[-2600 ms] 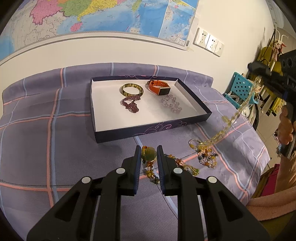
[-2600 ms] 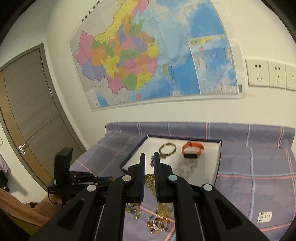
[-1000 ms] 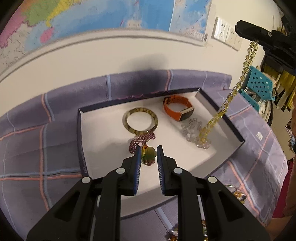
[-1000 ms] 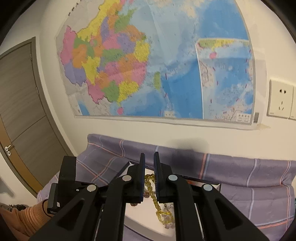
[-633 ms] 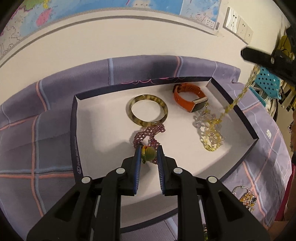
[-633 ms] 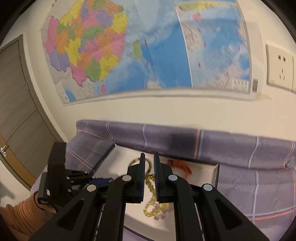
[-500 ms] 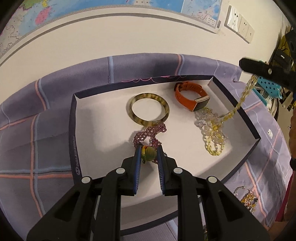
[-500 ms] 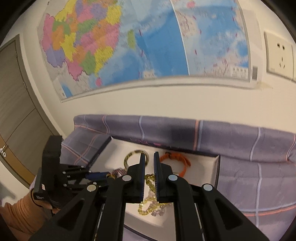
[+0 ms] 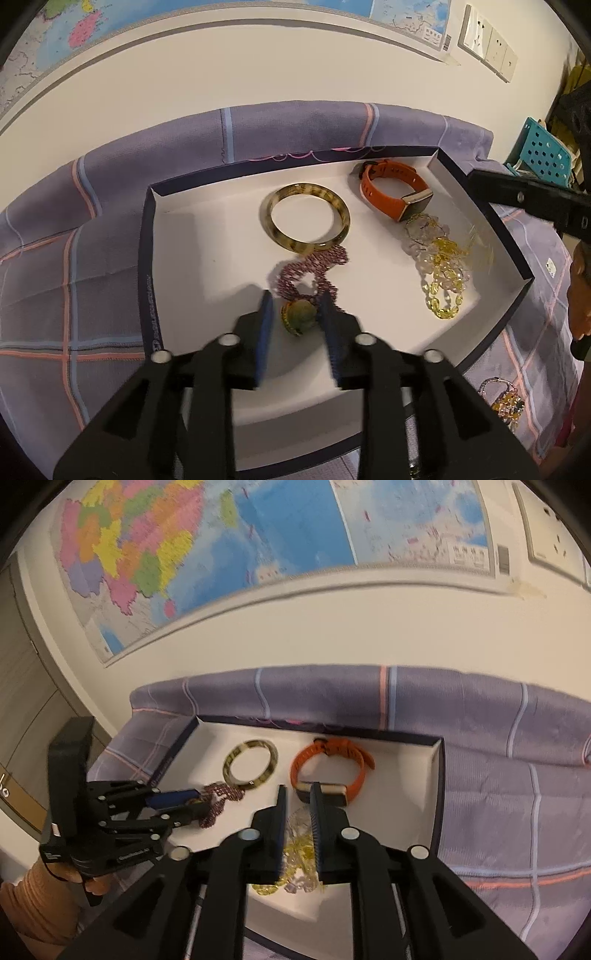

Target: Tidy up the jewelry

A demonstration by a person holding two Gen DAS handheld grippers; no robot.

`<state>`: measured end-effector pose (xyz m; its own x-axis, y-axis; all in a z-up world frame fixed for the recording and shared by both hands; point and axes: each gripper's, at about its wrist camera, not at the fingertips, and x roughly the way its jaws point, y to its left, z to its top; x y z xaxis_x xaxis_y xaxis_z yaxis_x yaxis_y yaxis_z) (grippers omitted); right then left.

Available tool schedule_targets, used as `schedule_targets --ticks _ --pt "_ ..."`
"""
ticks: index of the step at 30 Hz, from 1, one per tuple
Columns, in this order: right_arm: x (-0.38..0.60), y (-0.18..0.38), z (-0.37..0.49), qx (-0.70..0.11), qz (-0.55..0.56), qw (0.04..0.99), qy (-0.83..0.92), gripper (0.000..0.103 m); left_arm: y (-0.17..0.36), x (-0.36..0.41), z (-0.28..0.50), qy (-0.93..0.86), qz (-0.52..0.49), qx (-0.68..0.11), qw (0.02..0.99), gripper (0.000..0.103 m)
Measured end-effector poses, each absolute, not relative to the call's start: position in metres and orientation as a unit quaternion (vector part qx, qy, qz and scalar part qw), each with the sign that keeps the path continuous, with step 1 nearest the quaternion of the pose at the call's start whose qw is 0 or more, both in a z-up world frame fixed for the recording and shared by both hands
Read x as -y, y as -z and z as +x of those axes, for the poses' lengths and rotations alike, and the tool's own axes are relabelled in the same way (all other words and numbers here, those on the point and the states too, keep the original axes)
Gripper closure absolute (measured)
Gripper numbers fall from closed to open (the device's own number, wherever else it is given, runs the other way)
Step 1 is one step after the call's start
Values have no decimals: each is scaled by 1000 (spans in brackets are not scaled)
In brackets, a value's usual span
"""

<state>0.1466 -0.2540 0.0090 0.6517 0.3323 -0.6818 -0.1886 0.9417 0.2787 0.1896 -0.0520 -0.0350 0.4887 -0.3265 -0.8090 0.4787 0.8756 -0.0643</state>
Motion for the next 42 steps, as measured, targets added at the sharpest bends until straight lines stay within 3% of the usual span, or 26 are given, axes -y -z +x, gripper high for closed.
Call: schedule_targets --ticks 6,10,14,18,30,42 --pt "259 -5 136 -388 105 904 -141 74 24 49 174 228 97 -423 872 59" --pt "261 -9 123 -377 113 908 -145 63 13 44 156 227 97 -404 881 52" --pt "259 -16 105 -362 119 912 -150 43 1 40 138 217 99 -385 891 41" --pt "254 -23 83 -350 112 916 -163 38 -10 25 119 218 84 -370 899 39" --pt "227 9 16 -399 47 897 -185 37 0 -11 67 224 63 -380 895 38" --pt "211 36 -13 -423 54 883 -198 38 30 -17 40 236 56 -417 876 39"
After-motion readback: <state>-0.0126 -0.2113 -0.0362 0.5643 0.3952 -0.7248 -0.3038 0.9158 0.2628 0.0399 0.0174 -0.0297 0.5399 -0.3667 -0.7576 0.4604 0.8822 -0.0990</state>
